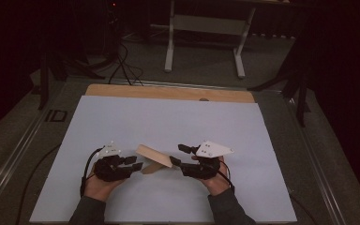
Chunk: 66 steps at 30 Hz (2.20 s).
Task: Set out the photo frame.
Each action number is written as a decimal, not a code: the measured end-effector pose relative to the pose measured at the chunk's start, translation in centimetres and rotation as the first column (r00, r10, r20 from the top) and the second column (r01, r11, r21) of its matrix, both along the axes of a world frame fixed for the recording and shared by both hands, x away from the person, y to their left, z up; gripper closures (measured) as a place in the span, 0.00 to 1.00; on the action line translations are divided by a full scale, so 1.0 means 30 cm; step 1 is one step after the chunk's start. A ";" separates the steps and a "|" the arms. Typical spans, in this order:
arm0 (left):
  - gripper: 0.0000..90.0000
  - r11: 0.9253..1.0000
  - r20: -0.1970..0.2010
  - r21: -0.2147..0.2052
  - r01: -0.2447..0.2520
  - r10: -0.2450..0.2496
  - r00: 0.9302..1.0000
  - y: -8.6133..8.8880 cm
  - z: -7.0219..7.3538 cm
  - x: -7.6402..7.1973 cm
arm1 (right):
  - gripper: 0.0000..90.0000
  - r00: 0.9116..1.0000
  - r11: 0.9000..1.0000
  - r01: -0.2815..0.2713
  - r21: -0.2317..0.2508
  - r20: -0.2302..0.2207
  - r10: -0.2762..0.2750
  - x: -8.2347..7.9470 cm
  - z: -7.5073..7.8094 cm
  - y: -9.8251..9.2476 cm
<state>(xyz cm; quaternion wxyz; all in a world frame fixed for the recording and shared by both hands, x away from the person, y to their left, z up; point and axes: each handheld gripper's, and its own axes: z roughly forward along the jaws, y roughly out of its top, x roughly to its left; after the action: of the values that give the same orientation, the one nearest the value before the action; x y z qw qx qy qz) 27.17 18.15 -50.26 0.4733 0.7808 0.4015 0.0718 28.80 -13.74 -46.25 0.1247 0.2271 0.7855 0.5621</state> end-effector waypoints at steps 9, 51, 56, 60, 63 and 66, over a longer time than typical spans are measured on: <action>0.64 1.000 0.035 -0.007 -0.004 0.004 0.999 0.001 0.004 -0.006 | 0.64 0.993 0.993 0.113 0.024 -0.022 -0.112 0.025 0.001 -0.043; 1.00 0.991 0.107 0.127 -0.041 0.027 0.994 -0.116 0.021 0.003 | 1.00 0.987 0.991 0.111 -0.074 -0.112 -0.119 0.050 -0.115 0.045; 1.00 0.991 0.108 0.129 -0.041 0.027 0.994 -0.122 0.021 0.002 | 1.00 0.987 0.991 0.112 -0.073 -0.111 -0.119 0.045 -0.116 0.045; 1.00 0.992 0.108 0.123 -0.039 0.026 0.994 -0.130 0.023 0.000 | 1.00 0.987 0.991 0.109 -0.074 -0.109 -0.116 0.042 -0.116 0.045; 1.00 0.992 0.113 0.121 -0.028 0.014 0.994 -0.139 0.028 -0.005 | 1.00 0.988 0.992 0.106 -0.075 -0.107 -0.113 0.041 -0.116 0.046; 1.00 0.992 0.116 0.123 -0.015 0.000 0.993 -0.150 0.032 -0.010 | 1.00 0.988 0.992 0.104 -0.077 -0.105 -0.112 0.039 -0.117 0.048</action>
<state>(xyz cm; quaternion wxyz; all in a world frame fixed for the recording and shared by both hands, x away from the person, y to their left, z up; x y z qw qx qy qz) 26.87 13.64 -49.30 0.4463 0.8015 0.3713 0.1433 29.96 -12.31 -49.77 0.1199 0.2953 0.7972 0.5127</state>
